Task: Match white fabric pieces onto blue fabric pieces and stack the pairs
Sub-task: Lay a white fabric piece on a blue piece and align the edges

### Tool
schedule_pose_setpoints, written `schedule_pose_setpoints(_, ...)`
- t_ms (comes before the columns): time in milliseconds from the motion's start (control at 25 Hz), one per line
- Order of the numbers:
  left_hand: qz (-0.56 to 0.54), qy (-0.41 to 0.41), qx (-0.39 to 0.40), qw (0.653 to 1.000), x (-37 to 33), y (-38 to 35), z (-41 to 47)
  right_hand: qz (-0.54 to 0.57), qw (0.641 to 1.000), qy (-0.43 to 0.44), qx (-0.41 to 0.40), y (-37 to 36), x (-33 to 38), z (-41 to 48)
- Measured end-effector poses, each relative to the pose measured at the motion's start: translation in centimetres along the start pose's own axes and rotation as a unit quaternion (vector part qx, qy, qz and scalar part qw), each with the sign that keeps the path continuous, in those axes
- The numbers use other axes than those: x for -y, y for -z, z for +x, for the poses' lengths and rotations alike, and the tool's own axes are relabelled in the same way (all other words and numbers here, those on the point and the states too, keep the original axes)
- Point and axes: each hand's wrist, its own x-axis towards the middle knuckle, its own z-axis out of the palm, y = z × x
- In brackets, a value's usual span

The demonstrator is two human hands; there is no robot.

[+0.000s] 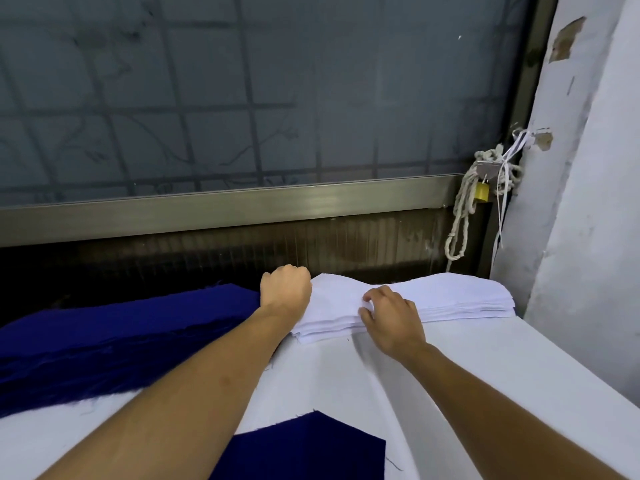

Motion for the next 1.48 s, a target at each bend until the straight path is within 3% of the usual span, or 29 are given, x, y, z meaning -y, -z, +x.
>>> schedule_pose_setpoints(120,-0.082,-0.009,-0.009,0.997,0.4,0.9,-0.3,0.030,0.999,-0.003,-0.023,0.6,0.9,0.4)
schedule_pose_setpoints(400,-0.271,-0.125,0.083,0.951,1.1,3.2,-1.9,0.060,0.996,0.071,0.000,3.1,4.5,2.5)
schedule_pose_setpoints(720,-0.305,-0.021,-0.002,0.952,4.4,7.3,-4.4,0.074,0.995,0.051,-0.032,6.0,6.1,0.3)
schedule_pose_setpoints(1000,-0.301,0.055,-0.045,0.951,12.6,11.1,-8.5,0.154,0.985,0.014,0.082,7.5,8.0,-2.8)
schedule_pose_setpoints(1240,-0.268,0.128,-0.065,0.953,20.5,13.6,-13.9,0.228,0.968,0.039,0.101,8.3,10.7,-6.0)
schedule_pose_setpoints(1360,-0.277,0.159,-0.056,0.946,23.9,14.2,-17.4,0.283,0.948,0.033,0.140,8.7,10.9,-8.2)
schedule_pose_setpoints(1480,-0.281,0.184,-0.029,0.941,25.8,13.8,-20.4,0.259,0.946,0.034,0.192,9.2,10.7,-10.0)
